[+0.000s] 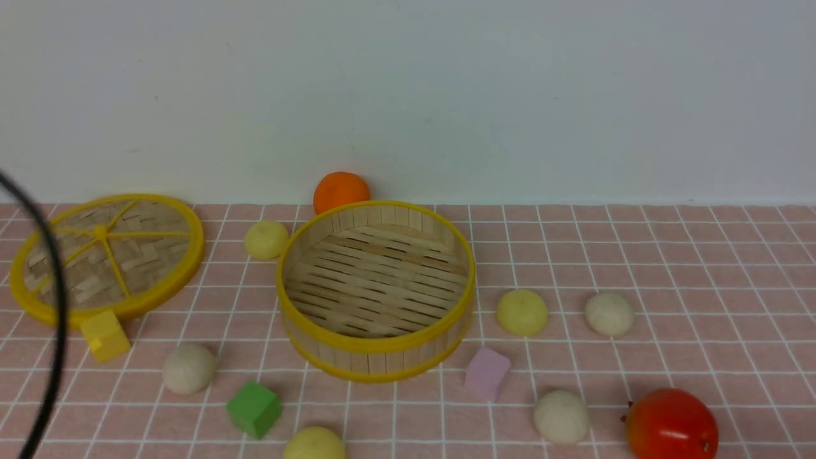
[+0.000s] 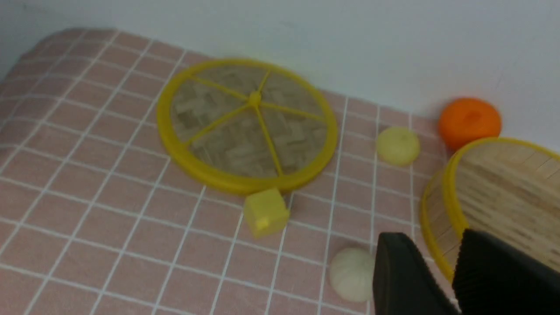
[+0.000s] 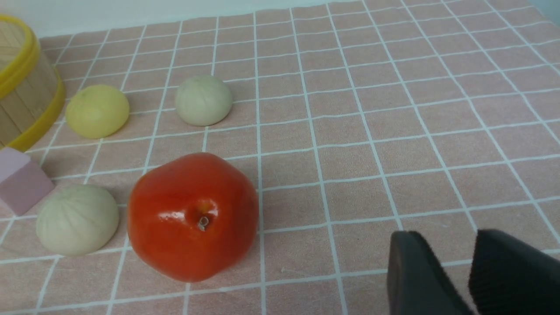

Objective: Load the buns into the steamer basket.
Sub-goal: Use the left arm to grab a steamed stuffed bun

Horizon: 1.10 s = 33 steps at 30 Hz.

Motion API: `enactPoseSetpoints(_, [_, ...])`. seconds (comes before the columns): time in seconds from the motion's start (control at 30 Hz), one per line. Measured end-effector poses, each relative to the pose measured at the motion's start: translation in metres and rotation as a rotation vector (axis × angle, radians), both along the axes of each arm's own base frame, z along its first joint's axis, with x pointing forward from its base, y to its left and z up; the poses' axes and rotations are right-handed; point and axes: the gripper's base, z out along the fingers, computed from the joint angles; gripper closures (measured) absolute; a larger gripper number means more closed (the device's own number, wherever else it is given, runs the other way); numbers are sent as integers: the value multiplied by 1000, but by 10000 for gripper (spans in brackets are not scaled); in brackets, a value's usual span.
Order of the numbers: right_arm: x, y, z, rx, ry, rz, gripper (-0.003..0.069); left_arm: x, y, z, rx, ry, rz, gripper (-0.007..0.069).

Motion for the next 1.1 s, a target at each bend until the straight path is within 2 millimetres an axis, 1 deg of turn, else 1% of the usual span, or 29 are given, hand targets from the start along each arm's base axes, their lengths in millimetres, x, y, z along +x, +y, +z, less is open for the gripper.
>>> enactPoseSetpoints(0.07, [0,0,0,0,0,0,419,26,-3,-17,-52,96,0,385])
enactPoseSetpoints(0.1, [0,0,0,0,0,0,419,30,-3,-20,-57,114,1,385])
enactPoseSetpoints(0.13, [0,0,0,0,0,0,419,43,-6,-31,-100,174,4,385])
enactPoseSetpoints(0.17, [0,0,0,0,0,0,419,51,-7,-40,-120,219,6,385])
enactPoseSetpoints(0.27, [0,0,0,0,0,0,419,71,-10,-60,-147,325,-2,385])
enactPoseSetpoints(0.37, [0,0,0,0,0,0,419,87,-14,-67,-152,397,-36,385])
enactPoseSetpoints(0.43, [0,0,0,0,0,0,419,99,-19,-67,-126,428,-84,385])
enactPoseSetpoints(0.47, [0,0,0,0,0,0,419,101,-21,-67,-119,436,-96,385])
enactPoseSetpoints(0.57, [0,0,0,0,0,0,419,126,-35,-68,-67,499,-187,385])
enactPoseSetpoints(0.63, [0,0,0,0,0,0,419,135,-41,-70,-51,524,-213,385])
enactPoseSetpoints(0.67, [0,0,0,1,0,0,419,148,-47,-76,-13,581,-239,385])
enactPoseSetpoints(0.7, [0,0,0,1,0,0,419,150,-48,-77,-14,583,-239,385])
enactPoseSetpoints(0.73, [0,0,0,1,0,0,419,164,-51,-87,5,654,-231,385])
enactPoseSetpoints(0.8, [0,0,0,2,0,-1,419,176,-51,-102,12,721,-205,385])
enactPoseSetpoints(0.83, [0,0,0,2,0,-1,419,179,-51,-108,22,747,-196,385])
enactPoseSetpoints(0.87, [0,0,0,2,0,-1,419,180,-51,-110,20,751,-193,385])
enactPoseSetpoints(0.9, [0,0,0,2,0,-1,419,187,-50,-120,31,789,-177,384])
enactPoseSetpoints(0.97, [0,0,0,2,0,-1,419,193,-50,-131,37,815,-166,384])
enactPoseSetpoints(1.1, [0,0,0,2,0,-1,419,199,-51,-137,35,816,-163,384])
